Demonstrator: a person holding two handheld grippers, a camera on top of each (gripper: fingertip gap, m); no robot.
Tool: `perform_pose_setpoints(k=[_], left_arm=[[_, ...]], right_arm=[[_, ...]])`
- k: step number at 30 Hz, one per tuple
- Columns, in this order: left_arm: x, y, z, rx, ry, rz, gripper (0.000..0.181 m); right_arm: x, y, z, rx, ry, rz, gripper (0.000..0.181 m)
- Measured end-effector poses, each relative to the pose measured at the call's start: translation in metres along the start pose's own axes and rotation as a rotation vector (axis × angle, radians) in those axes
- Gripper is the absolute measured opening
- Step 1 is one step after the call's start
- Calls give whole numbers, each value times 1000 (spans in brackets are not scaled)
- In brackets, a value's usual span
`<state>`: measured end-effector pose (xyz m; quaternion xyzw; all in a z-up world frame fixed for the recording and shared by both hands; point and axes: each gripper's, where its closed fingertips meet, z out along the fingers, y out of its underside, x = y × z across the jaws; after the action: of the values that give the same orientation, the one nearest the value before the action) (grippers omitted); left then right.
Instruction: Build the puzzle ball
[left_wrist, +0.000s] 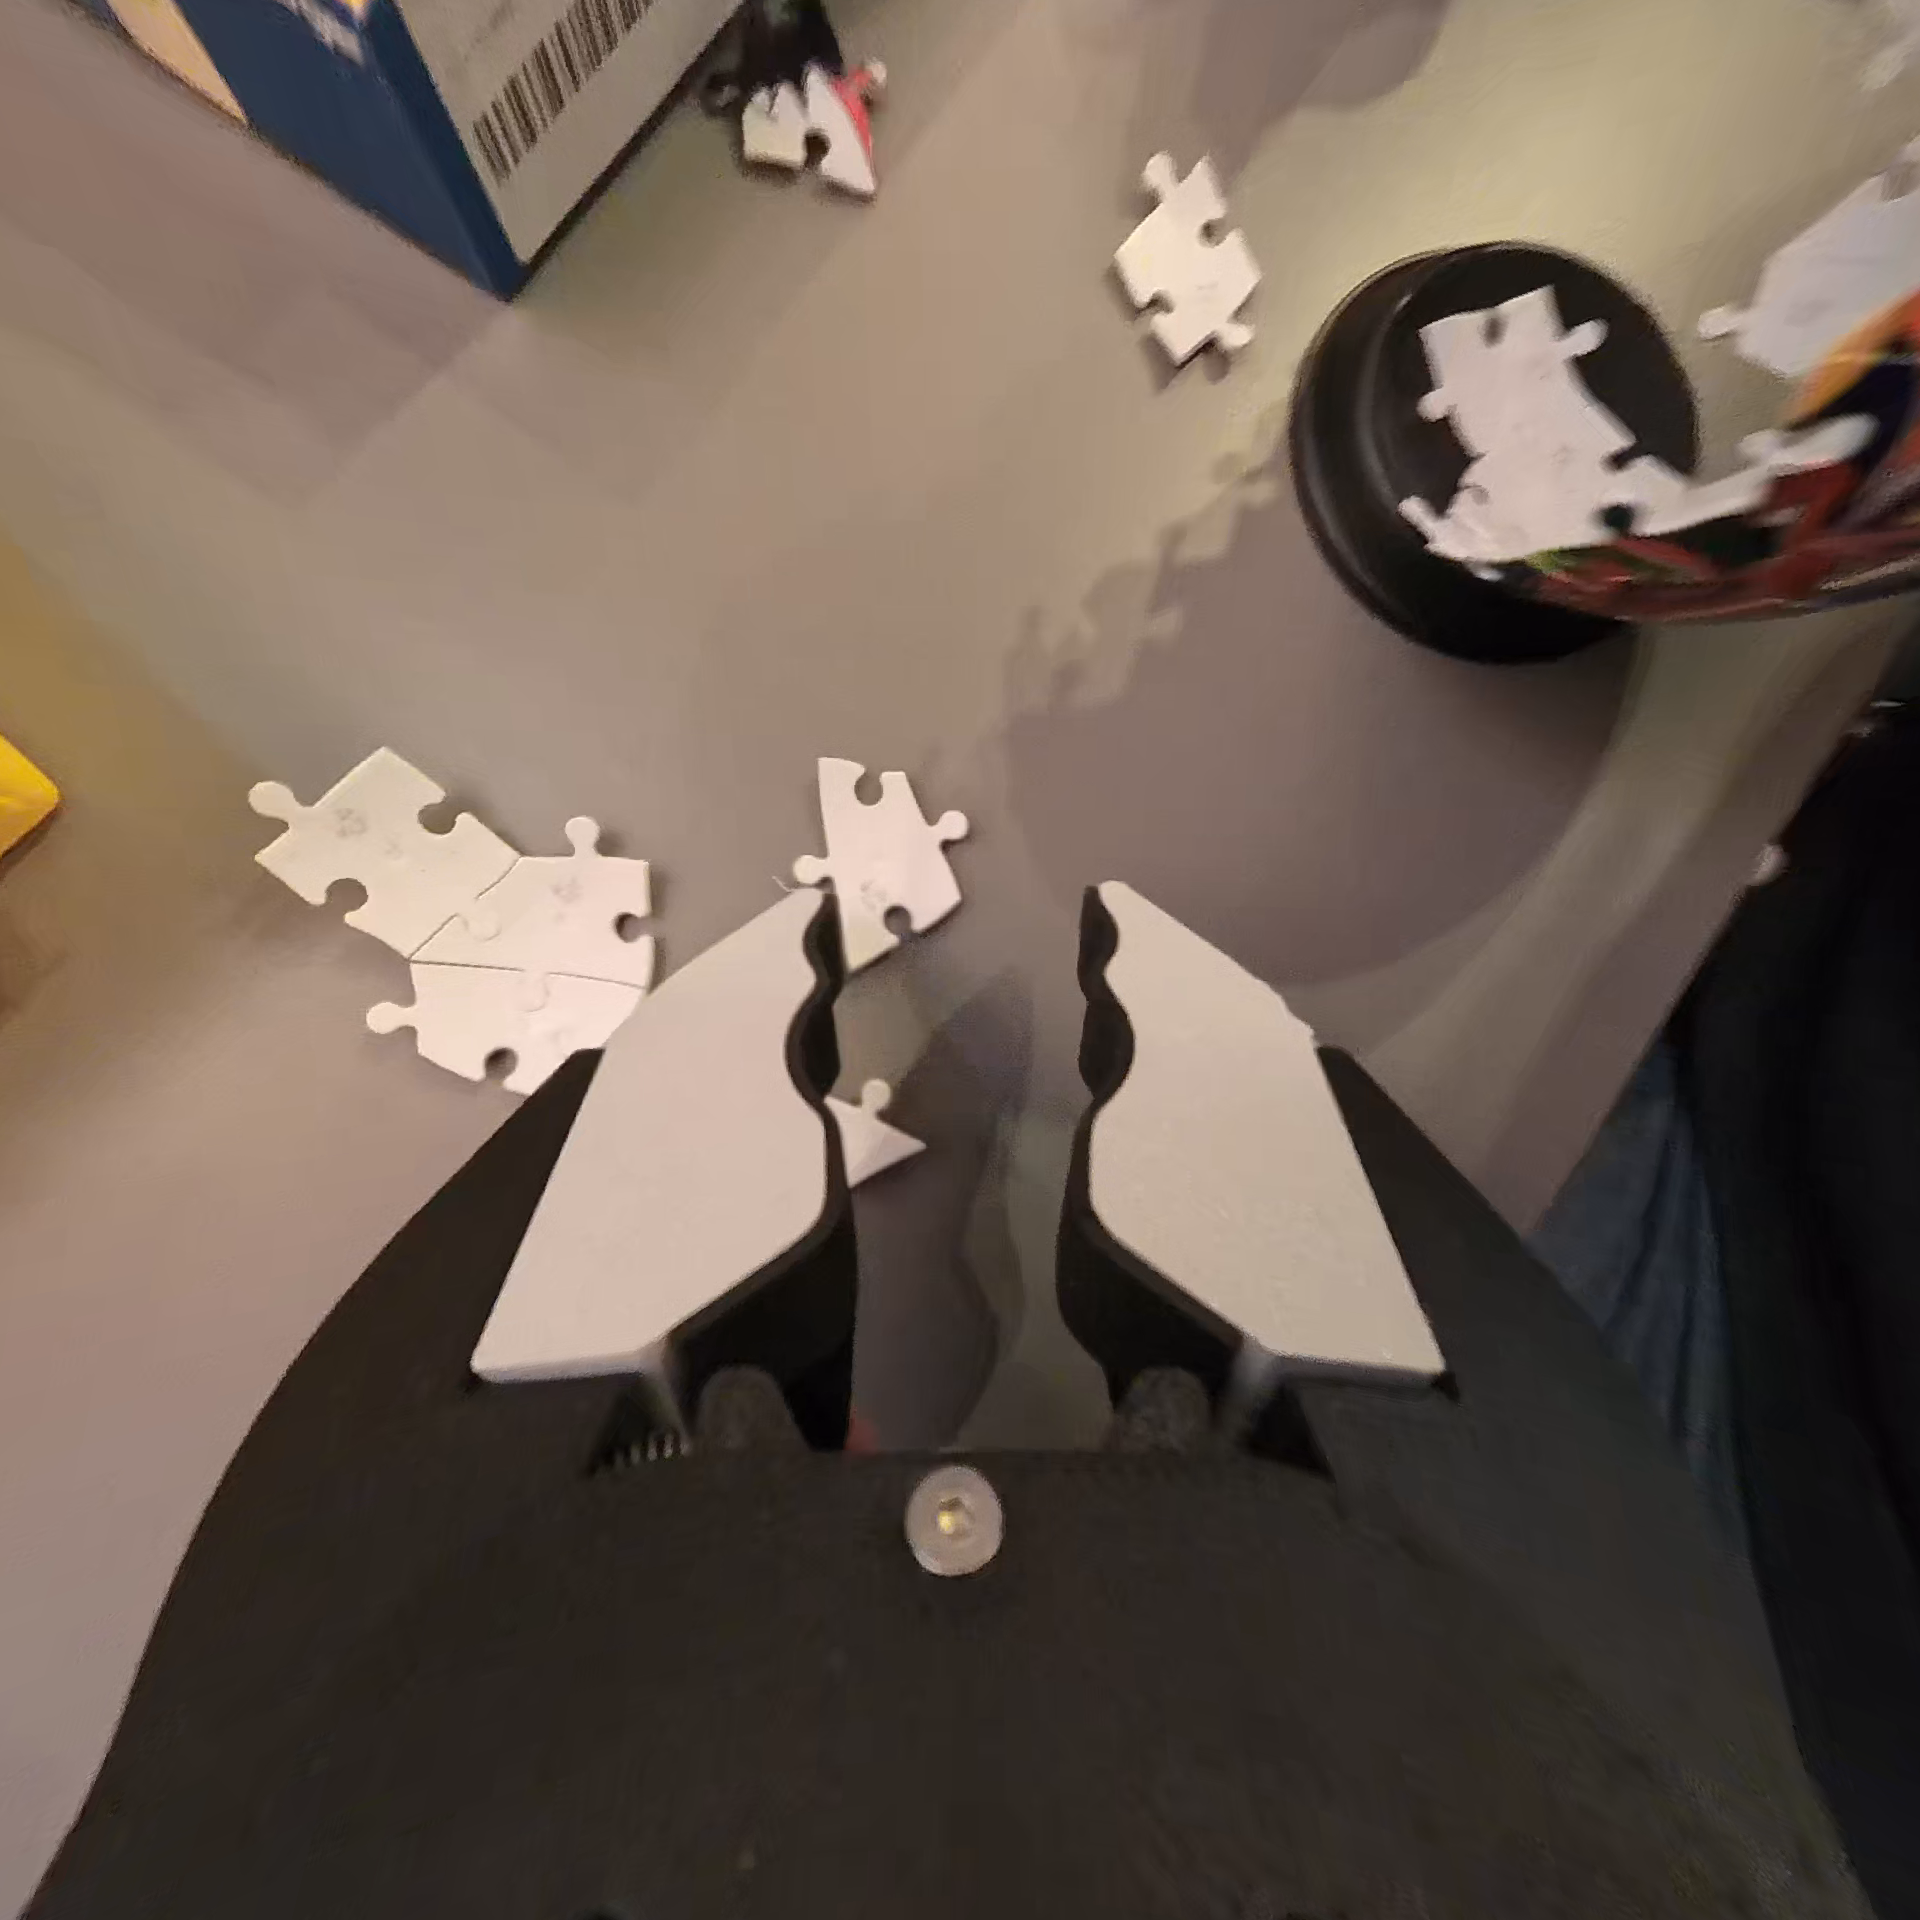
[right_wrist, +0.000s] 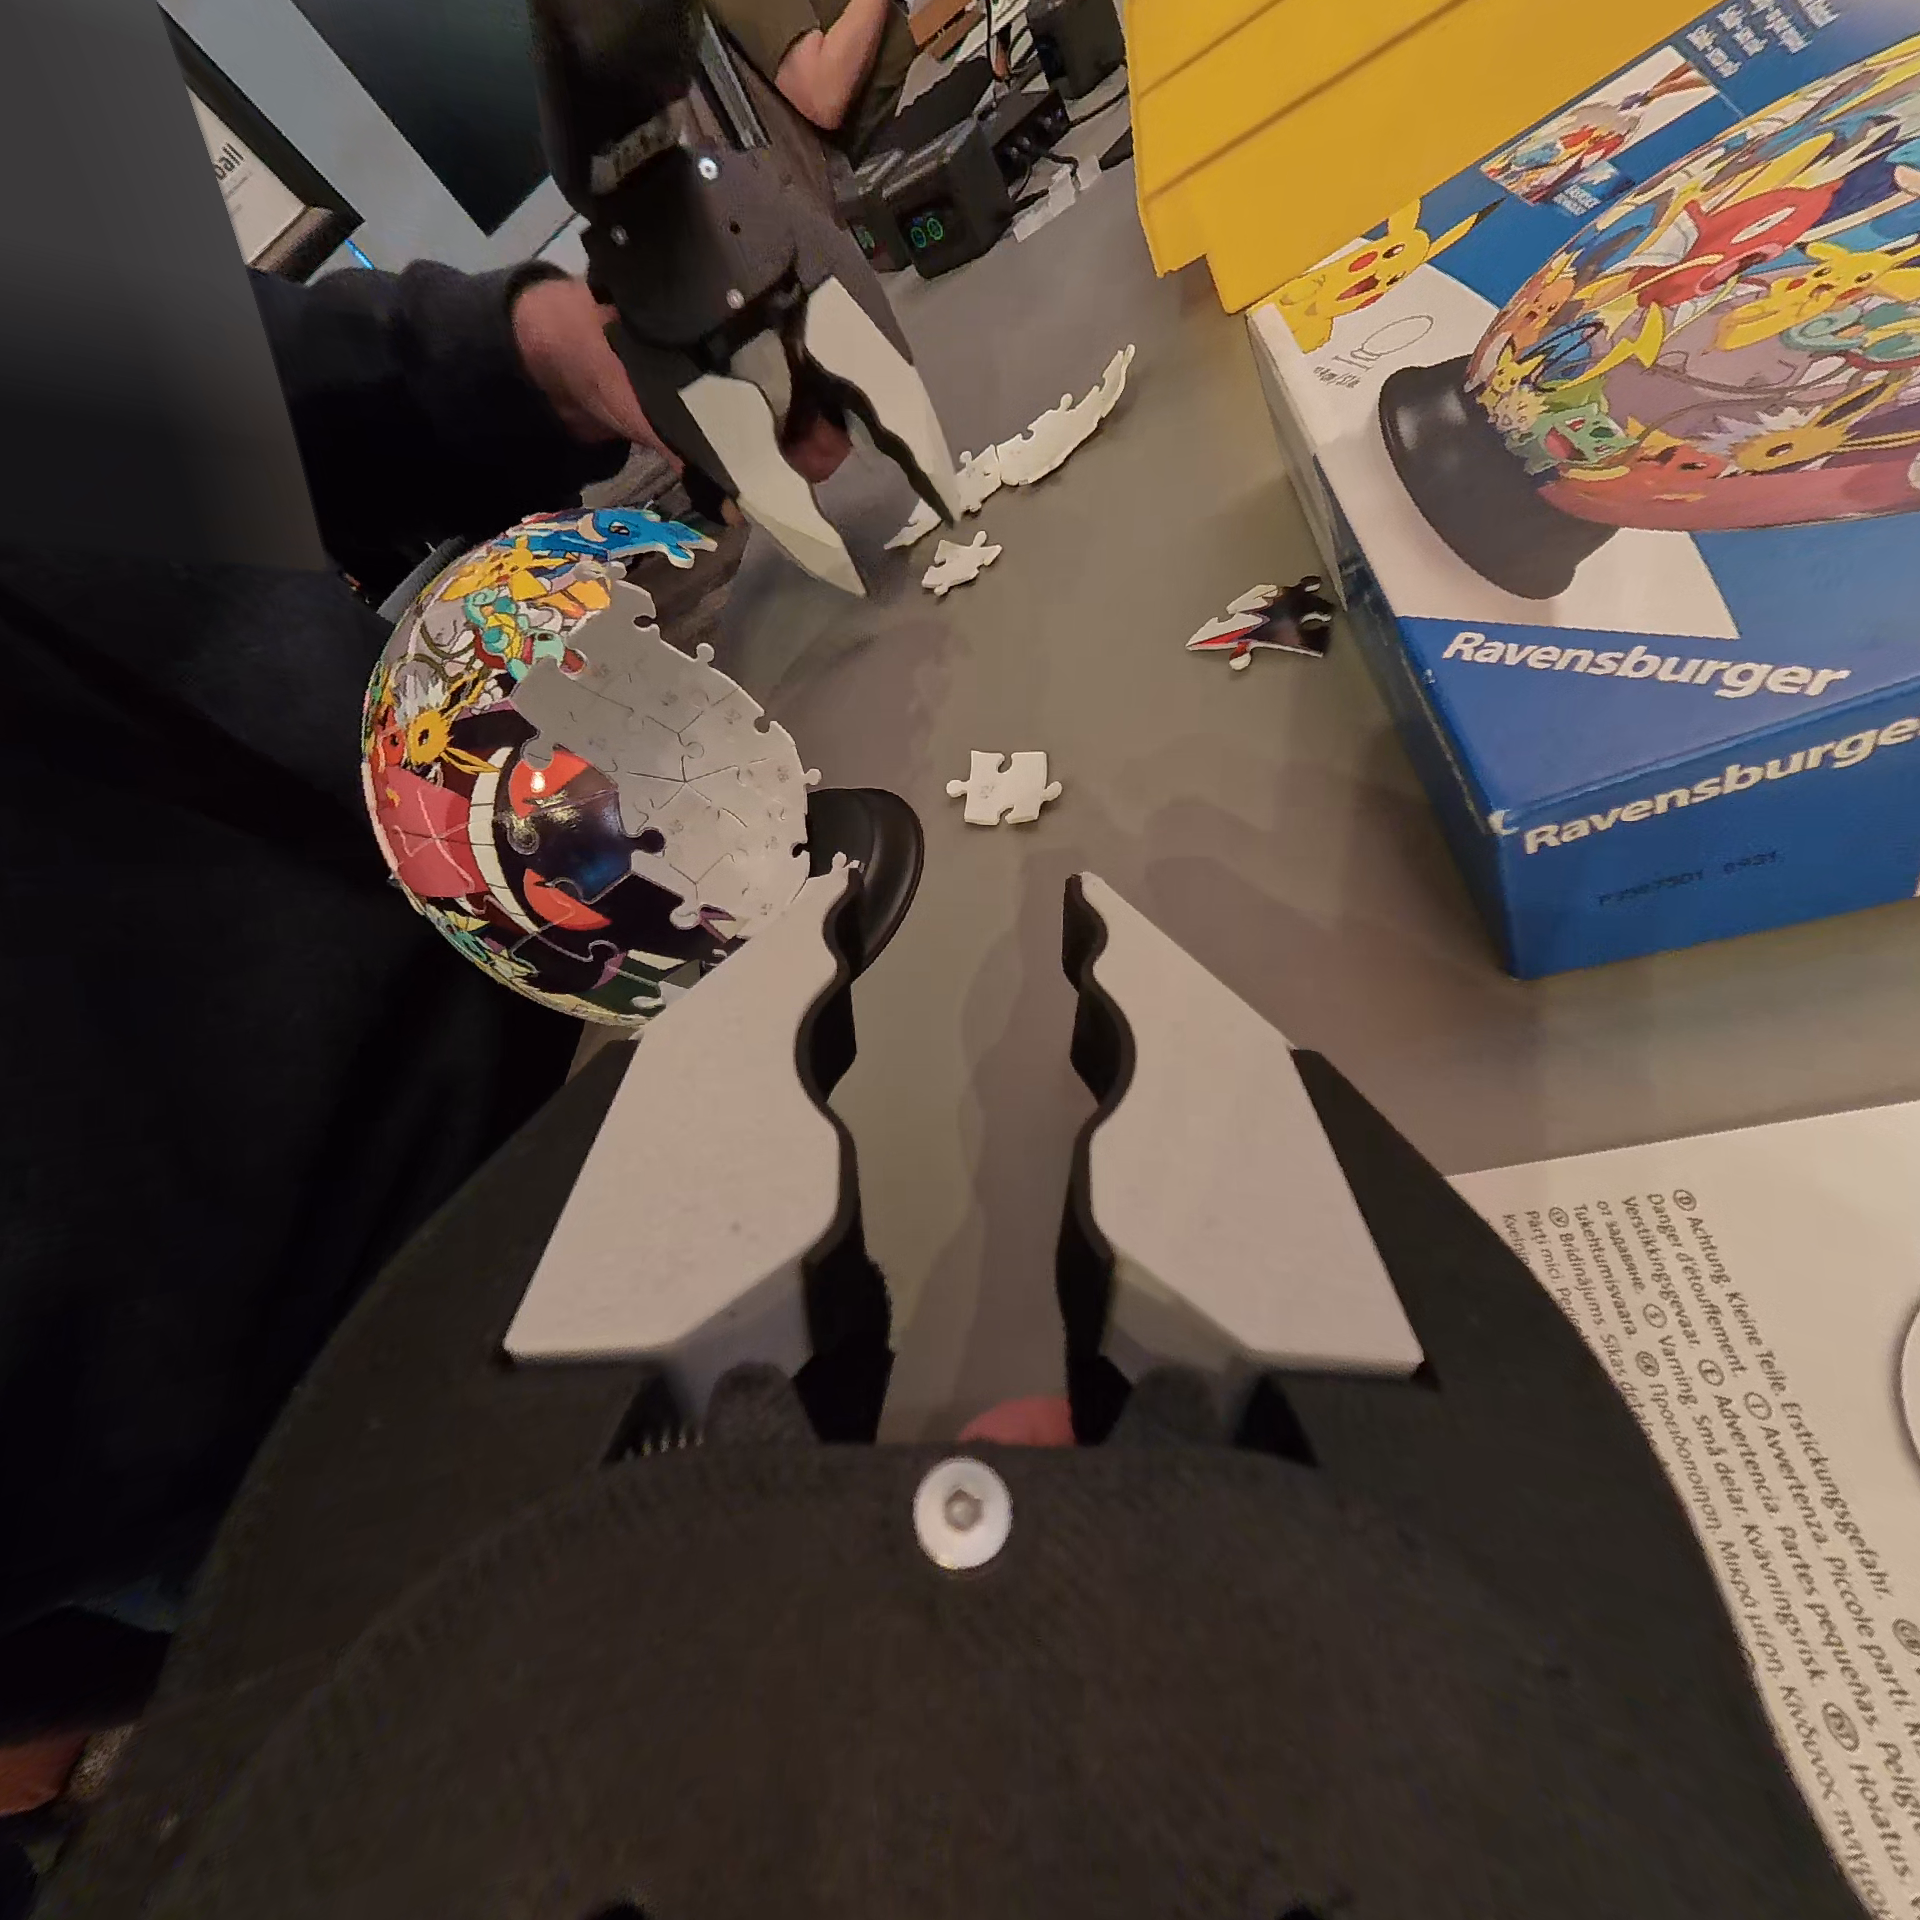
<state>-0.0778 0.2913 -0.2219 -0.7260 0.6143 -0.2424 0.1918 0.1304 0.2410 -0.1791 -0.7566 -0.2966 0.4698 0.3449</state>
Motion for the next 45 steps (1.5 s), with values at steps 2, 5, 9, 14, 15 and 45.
perform_pose_setpoints(k=[2, 5, 9, 14, 15, 45], left_arm=[[-6, 4, 8, -27, -37, -17, 45], [-11, 3, 11, -31, -64, -23, 28], [-14, 2, 12, -31, -79, 7, 22], [-14, -3, 16, -4, -77, 36, 22], [-13, -5, 17, 4, -72, 43, 22], [18, -148, 44, 325, -19, 477, 22]], right_arm=[[0, -1, -1, 5, 1, -3, 37], [-1, -1, -1, 7, -1, -6, 37], [-2, -2, -2, 18, -8, -11, 37], [-4, -4, -4, 36, -17, -16, 37], [-4, -4, -5, 38, -18, -17, 37], [10, -57, 38, 51, -58, 65, 34]])
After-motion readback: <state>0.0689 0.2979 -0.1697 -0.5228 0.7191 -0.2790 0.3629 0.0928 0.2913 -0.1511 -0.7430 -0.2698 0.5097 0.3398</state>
